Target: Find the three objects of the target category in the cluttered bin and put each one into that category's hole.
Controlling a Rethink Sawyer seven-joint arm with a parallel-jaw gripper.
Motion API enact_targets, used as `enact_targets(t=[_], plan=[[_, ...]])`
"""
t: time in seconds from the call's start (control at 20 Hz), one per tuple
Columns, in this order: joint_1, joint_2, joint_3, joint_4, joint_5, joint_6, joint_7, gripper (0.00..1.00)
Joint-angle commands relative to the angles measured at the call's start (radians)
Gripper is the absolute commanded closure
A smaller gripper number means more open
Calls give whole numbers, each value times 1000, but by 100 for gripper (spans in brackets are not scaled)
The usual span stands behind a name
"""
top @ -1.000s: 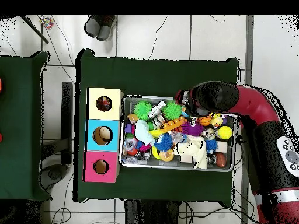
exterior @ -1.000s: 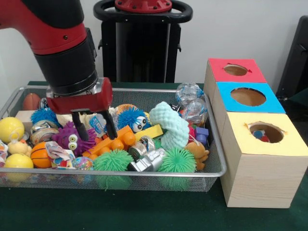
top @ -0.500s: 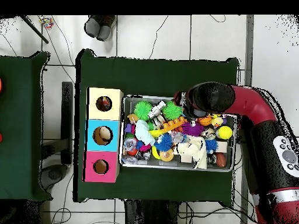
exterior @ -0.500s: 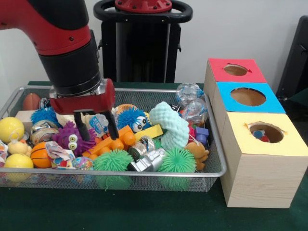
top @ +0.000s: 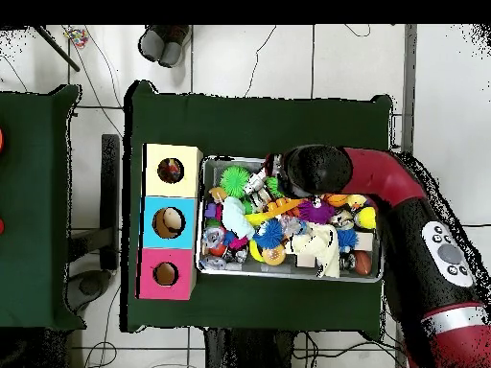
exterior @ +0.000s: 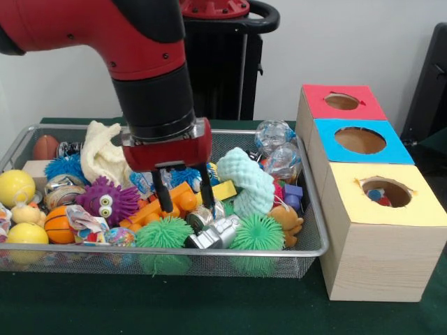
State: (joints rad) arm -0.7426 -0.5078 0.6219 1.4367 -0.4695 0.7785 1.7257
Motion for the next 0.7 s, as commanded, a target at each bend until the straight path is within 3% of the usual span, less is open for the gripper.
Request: enact_targets(t=[0.05,0.35,0.7], plan=[[35,72,-79,141,-111,-123,-1,0],[96,120,-200,152,-179,-259,99,0],[111,148,-245,175,-215,-355,65,0]])
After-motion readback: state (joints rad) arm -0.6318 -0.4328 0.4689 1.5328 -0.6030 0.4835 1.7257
